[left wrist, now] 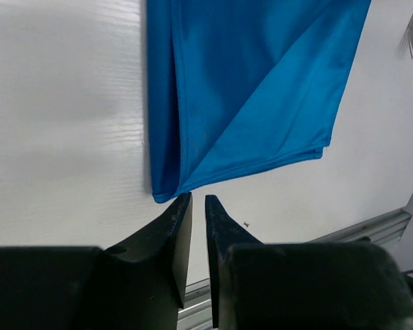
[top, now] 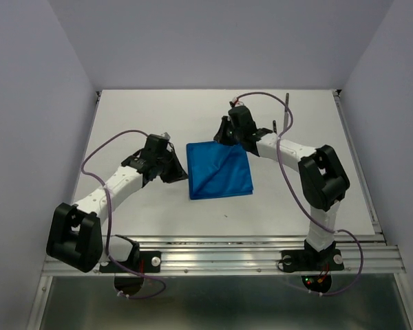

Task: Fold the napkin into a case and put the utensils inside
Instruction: Smooth out the upper triangle-folded napkin at the center of the board.

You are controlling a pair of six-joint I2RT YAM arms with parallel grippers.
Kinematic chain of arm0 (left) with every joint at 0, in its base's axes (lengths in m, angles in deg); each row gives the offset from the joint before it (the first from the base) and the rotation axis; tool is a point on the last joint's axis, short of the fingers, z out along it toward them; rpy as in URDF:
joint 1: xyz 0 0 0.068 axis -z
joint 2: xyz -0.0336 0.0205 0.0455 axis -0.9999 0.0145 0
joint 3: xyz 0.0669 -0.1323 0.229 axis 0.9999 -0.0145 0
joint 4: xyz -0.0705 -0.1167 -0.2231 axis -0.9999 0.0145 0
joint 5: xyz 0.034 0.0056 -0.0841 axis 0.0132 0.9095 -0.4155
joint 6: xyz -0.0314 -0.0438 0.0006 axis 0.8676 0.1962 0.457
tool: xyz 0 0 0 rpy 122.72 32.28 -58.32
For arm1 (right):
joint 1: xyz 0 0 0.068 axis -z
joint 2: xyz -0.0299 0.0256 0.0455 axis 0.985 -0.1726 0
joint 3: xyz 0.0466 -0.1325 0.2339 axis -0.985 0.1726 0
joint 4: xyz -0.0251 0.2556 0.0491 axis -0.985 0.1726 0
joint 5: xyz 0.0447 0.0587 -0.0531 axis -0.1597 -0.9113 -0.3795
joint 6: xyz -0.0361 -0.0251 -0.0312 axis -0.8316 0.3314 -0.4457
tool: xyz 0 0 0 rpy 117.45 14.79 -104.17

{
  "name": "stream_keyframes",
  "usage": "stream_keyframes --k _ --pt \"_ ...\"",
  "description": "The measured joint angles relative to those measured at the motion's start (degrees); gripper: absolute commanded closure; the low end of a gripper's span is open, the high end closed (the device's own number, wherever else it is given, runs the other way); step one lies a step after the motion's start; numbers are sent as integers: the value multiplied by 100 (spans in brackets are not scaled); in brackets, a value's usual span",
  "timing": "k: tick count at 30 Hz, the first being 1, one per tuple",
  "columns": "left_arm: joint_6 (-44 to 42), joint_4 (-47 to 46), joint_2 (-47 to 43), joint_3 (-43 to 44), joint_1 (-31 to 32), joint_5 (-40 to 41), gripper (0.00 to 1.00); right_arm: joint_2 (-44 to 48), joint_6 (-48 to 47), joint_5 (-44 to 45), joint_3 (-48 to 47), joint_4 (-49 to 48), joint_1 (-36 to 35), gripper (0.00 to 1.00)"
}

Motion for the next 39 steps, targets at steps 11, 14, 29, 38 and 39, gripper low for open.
stream_keyframes --k 11,14,29,38,39 --pt "-33 -719 793 -243 474 -833 77 96 -426 55 817 487 127 97" --pt "-35 -811 1069 -245 474 -951 77 98 -468 116 817 485 144 97" --pt "-229 -748 1788 131 474 -702 77 -31 -555 192 686 496 422 97" --pt "-240 -669 1856 146 474 -444 77 -450 -664 192 317 507 643 97" --pt "-240 -662 1856 146 474 -420 77 -483 -667 192 297 509 669 97"
